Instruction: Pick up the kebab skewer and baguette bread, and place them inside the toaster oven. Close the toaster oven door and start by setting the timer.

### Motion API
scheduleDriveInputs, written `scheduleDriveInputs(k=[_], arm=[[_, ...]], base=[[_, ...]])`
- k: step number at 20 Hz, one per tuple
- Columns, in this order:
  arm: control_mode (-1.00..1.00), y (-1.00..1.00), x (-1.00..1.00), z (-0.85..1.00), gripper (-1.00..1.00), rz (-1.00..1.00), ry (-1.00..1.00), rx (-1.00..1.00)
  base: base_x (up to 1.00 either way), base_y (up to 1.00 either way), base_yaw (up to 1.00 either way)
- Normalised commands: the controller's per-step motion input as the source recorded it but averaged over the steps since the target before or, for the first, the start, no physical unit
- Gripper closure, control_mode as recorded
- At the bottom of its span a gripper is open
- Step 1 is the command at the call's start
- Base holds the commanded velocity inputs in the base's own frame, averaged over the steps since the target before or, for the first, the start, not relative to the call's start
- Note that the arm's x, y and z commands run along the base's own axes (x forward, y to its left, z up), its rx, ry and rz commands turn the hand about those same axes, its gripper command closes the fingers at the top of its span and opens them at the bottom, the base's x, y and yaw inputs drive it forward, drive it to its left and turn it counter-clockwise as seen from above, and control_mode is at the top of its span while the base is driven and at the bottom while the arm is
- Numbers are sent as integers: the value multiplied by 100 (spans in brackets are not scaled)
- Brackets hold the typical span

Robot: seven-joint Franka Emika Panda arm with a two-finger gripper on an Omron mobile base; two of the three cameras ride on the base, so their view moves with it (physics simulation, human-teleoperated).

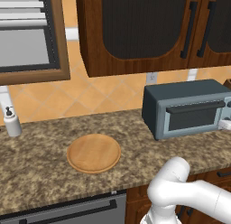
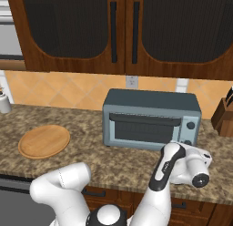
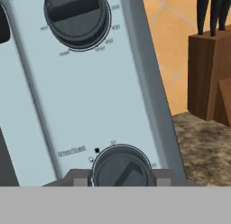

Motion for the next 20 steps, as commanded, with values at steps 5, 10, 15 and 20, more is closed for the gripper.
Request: scheduleDriveInputs(k=[5, 10, 15, 20], arm=[[-100, 0, 0, 0, 100, 0, 0, 17], [-100, 0, 0, 0, 100, 0, 0, 18], [-100, 0, 0, 0, 100, 0, 0, 17], [-100, 0, 0, 0, 100, 0, 0, 17]], base=[[0, 0, 0], [0, 0, 0], [0, 0, 0], [0, 0, 0]])
